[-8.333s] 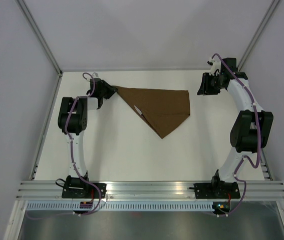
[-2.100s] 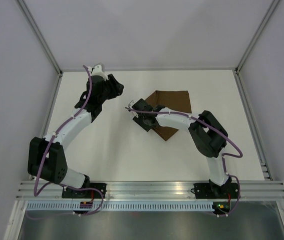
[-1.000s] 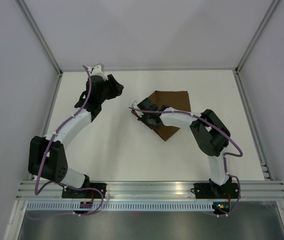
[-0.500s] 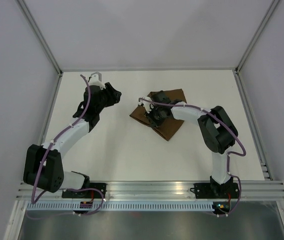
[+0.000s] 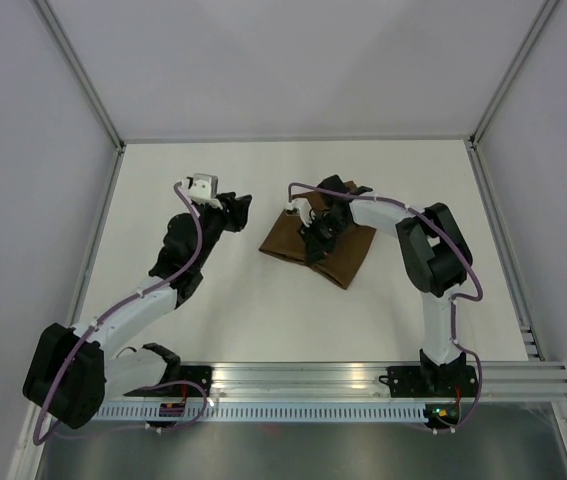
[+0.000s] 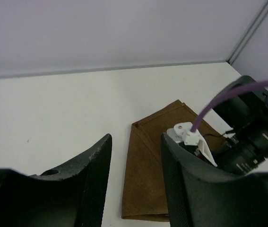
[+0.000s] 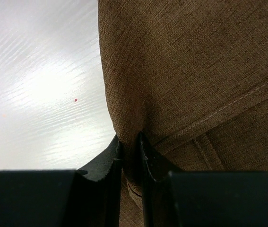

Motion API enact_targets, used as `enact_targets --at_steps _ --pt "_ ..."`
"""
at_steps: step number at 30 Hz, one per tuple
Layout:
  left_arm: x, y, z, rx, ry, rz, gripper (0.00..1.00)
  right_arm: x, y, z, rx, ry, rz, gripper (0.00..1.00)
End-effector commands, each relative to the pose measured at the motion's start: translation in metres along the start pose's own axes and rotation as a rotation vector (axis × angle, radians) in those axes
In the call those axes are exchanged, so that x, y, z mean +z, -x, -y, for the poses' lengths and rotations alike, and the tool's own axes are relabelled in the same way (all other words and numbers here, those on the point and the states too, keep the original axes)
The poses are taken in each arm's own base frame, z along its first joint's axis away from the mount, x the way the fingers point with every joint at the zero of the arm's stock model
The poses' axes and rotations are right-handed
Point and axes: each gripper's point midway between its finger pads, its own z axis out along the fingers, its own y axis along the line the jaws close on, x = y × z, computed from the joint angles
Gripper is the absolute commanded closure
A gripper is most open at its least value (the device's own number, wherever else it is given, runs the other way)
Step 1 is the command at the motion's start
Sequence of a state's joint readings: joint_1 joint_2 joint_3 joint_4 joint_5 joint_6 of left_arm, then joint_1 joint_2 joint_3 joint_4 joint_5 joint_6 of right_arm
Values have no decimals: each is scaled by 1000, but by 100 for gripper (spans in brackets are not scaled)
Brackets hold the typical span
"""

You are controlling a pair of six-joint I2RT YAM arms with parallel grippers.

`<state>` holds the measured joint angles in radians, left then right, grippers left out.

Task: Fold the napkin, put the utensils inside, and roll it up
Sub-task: Roll the napkin at the center of the board.

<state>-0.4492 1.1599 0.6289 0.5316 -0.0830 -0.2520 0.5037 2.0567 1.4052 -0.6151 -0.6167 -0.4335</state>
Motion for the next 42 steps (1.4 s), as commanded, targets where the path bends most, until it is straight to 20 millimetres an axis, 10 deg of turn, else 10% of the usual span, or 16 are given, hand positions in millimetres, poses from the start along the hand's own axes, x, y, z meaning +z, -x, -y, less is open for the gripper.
enact_targets --at_steps 1,8,21,26,42 --pt "-19 52 14 177 -53 276 48 8 -41 -13 69 138 -122 100" --pt "-36 52 65 438 -343 359 47 6 -51 -9 123 213 -154 100" --pt "-34 -59 128 782 -624 -24 47 -1 -60 9 203 264 -153 100" --pt "-37 -133 141 911 -704 -217 49 -1 -62 11 213 272 -152 100" --pt "-37 -208 151 1056 -861 -356 47 2 -65 18 230 268 -153 100"
